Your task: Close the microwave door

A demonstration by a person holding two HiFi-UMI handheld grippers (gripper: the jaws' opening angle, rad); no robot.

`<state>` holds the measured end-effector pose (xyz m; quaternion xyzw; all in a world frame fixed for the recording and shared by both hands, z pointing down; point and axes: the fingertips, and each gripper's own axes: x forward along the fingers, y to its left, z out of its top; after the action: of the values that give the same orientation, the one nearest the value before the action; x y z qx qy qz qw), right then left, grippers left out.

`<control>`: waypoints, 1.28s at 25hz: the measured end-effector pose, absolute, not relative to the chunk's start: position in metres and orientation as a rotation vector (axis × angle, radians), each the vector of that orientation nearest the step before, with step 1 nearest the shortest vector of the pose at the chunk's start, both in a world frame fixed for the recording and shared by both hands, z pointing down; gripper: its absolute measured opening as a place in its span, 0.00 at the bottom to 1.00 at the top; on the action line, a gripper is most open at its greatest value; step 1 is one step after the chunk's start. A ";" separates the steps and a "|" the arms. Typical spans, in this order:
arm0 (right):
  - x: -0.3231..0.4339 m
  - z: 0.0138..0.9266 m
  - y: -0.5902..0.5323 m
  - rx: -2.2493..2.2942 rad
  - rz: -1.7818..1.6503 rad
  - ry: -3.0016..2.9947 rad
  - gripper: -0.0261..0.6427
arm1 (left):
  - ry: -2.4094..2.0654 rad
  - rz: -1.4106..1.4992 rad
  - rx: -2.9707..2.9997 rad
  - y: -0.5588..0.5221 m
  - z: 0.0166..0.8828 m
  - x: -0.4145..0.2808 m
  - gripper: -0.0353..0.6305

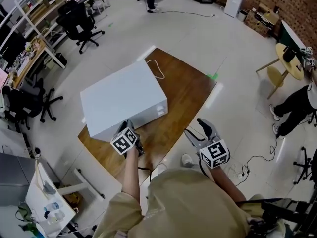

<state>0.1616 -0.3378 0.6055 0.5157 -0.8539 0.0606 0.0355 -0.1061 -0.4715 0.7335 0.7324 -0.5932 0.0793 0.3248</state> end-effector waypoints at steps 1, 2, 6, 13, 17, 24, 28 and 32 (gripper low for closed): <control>0.161 0.604 -0.337 1.596 0.193 -2.615 0.44 | -1.589 0.218 1.894 -0.472 0.734 -0.114 0.14; 0.158 0.602 -0.334 1.606 0.198 -2.609 0.44 | -1.601 0.205 1.888 -0.469 0.732 -0.123 0.14; 0.162 0.607 -0.321 1.607 0.220 -2.619 0.44 | -1.539 0.147 1.975 -0.453 0.724 -0.110 0.16; 0.127 0.585 -0.340 1.438 0.197 -2.736 0.44 | -1.396 0.171 2.437 -0.406 0.642 -0.050 0.20; 0.103 0.562 -0.342 1.414 0.104 -2.879 0.44 | -1.483 0.235 2.647 -0.361 0.612 -0.042 0.34; 0.077 0.544 -0.359 1.446 -0.011 -2.955 0.44 | -2.002 -0.086 2.555 -0.333 0.543 -0.102 0.52; 0.080 0.519 -0.359 1.586 -0.161 -2.982 0.44 | -2.137 -0.151 2.462 -0.324 0.527 -0.135 0.53; 0.068 0.507 -0.365 1.564 -0.228 -3.006 0.44 | -2.203 -0.124 2.471 -0.325 0.522 -0.146 0.53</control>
<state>0.0684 -0.3651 0.5073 0.4567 -0.8780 -0.0666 -0.1271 -0.1464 -0.3249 0.5222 0.7431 -0.6626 -0.0372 -0.0855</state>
